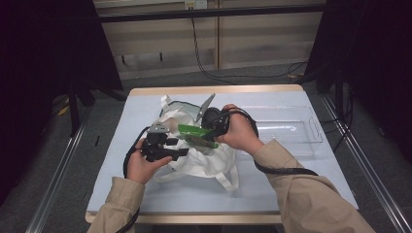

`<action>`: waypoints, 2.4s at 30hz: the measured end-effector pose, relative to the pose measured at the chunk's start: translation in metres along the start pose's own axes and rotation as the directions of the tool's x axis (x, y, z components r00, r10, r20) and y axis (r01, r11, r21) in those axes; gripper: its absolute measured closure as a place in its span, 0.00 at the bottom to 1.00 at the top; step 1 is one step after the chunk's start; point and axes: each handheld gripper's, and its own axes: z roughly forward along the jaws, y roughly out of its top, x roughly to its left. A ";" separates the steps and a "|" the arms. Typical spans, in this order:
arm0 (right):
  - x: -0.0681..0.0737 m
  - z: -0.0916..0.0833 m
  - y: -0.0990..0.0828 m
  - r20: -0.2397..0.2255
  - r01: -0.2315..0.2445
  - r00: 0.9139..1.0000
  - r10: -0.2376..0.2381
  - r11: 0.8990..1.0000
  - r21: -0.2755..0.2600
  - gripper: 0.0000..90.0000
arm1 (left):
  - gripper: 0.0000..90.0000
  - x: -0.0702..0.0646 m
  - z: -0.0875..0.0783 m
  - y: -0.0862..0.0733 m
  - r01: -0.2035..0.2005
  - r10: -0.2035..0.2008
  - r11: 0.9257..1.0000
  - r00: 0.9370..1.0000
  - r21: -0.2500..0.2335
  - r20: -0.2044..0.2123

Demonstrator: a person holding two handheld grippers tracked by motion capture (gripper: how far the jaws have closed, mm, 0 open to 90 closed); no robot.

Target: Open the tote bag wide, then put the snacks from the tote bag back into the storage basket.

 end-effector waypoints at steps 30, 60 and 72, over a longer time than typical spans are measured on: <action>-0.033 -0.054 0.006 -0.060 -0.013 0.998 0.012 1.000 -0.021 0.96 | 0.08 0.004 -0.007 -0.006 0.034 -0.034 0.999 0.999 0.016 0.012; -0.056 -0.113 -0.004 -0.100 -0.056 0.994 0.049 0.996 -0.074 0.96 | 0.07 0.002 -0.006 -0.007 0.028 -0.028 1.000 0.998 0.004 0.056; -0.069 -0.141 -0.015 -0.110 -0.078 0.992 0.069 0.994 -0.077 0.96 | 0.07 0.000 -0.004 -0.007 0.022 -0.022 1.000 0.997 -0.003 0.078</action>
